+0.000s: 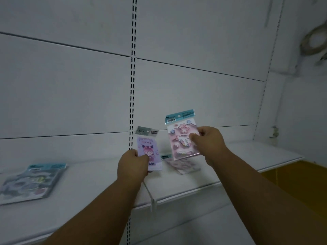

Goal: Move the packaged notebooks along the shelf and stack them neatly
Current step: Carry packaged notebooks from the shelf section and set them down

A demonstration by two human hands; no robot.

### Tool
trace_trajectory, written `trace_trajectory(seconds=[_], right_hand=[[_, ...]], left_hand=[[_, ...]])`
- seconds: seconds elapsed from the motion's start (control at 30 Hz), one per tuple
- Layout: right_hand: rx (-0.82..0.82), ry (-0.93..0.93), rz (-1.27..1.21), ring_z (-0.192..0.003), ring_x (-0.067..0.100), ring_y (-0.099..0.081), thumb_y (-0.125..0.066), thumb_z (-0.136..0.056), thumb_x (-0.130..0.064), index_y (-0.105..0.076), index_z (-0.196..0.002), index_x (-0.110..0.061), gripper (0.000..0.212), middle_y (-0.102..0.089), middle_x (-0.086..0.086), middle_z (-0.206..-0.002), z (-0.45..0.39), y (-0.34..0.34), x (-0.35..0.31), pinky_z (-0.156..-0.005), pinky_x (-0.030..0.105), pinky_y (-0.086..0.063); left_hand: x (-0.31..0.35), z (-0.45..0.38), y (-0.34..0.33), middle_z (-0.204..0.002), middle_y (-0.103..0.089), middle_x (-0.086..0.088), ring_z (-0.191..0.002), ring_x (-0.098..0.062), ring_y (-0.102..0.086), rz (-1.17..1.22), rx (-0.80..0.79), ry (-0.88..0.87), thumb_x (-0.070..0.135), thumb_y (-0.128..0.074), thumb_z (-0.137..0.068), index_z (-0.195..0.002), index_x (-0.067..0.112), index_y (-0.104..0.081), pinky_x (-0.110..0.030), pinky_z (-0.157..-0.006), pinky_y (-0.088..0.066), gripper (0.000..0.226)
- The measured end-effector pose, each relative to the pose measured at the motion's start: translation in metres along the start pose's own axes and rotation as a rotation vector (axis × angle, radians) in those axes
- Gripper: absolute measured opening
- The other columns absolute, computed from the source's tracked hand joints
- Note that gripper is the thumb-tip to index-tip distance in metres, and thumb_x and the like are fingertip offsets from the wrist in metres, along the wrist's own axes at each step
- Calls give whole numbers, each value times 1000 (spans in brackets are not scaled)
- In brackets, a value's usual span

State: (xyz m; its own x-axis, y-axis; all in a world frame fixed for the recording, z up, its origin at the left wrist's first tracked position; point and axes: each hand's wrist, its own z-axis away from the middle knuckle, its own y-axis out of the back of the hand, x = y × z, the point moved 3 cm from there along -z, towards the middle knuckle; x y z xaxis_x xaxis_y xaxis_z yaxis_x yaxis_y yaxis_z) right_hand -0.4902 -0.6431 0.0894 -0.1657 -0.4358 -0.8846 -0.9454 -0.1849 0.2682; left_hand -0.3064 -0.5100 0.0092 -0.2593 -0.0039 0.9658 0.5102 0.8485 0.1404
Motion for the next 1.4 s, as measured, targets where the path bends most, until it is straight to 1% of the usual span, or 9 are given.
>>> trace_trajectory(seconds=[0.23, 0.37, 0.5, 0.7, 0.87, 0.97, 1.2, 1.33, 1.4], right_hand=[[-41, -162, 159, -72, 31, -72, -68, -78, -8, -64, -70, -9, 9, -73, 17, -82, -56, -15, 56, -74, 48, -60], [-187, -189, 362, -83, 30, -70, -69, -79, -15, -67, -87, 3, 20, -71, 18, -88, -77, -35, 88, -80, 41, -58], [-301, -180, 556, -75, 21, -59, -70, -77, -23, -57, -72, -9, 19, -59, 8, -76, -89, -47, 104, -61, 26, -48], [-347, 55, 864, -77, 21, -57, -71, -73, -35, -50, -77, -15, 29, -64, 6, -89, -107, -41, 116, -62, 25, -41], [-424, 40, 34, -80, 18, -63, -59, -90, -34, -62, -110, -13, 29, -65, 6, -106, -153, 0, 99, -67, 28, -46], [-439, 94, 2, -63, 12, -59, -60, -91, -31, -66, -96, -6, 26, -68, 7, -94, -183, 28, 100, -57, 26, -43], [-453, 67, 70, -55, 15, -56, -65, -86, -23, -64, -75, -7, 20, -64, 7, -72, -250, 69, 159, -48, 19, -42], [-596, 149, 453, -95, 30, -64, -49, -95, -28, -65, -109, -10, 28, -69, 12, -100, -274, 62, 186, -64, 23, -38], [-600, 183, 535, -88, 31, -63, -57, -89, -37, -66, -88, -7, 31, -66, 10, -83, -284, 54, 198, -63, 26, -42]], left_hand=[[5, -47, -18, -70, -69, -7, -59, -27, -70, 30, 80, -10, 13, -61, -78, -72, 14, -64, -50, -65, -61, 6], [11, -51, -32, -74, -69, -5, -62, -27, -70, 120, 104, -16, 10, -62, -80, -73, 17, -63, -48, -64, -62, 9], [15, -48, -53, -76, -68, -7, -66, -28, -70, 147, 75, 14, 7, -63, -81, -76, 12, -64, -46, -64, -62, 7], [20, -36, -90, -82, -70, -10, -72, -29, -70, 156, 23, 87, 5, -60, -83, -82, 8, -65, -34, -54, -61, 6], [35, -25, -141, -92, -71, -15, -78, -31, -70, 183, -66, 119, 4, -62, -86, -92, 5, -66, -30, -53, -57, 7], [42, -15, -192, -91, -74, -15, -68, -27, -72, 170, -159, 138, 8, -64, -87, -97, 7, -69, -31, -56, -56, 11], [37, -15, -292, -82, -72, -10, -60, -19, -68, -236, -89, 131, 17, -71, -83, -90, 12, -65, -30, -51, -60, 11], [32, -22, -323, -78, -71, -6, -69, -21, -71, -524, -23, 77, 29, -73, -78, -88, 21, -55, -38, -64, -62, 23], [30, -27, -330, -81, -70, -3, -75, -21, -70, -681, -7, 71, 34, -73, -76, -94, 19, -59, -39, -73, -61, 27]])
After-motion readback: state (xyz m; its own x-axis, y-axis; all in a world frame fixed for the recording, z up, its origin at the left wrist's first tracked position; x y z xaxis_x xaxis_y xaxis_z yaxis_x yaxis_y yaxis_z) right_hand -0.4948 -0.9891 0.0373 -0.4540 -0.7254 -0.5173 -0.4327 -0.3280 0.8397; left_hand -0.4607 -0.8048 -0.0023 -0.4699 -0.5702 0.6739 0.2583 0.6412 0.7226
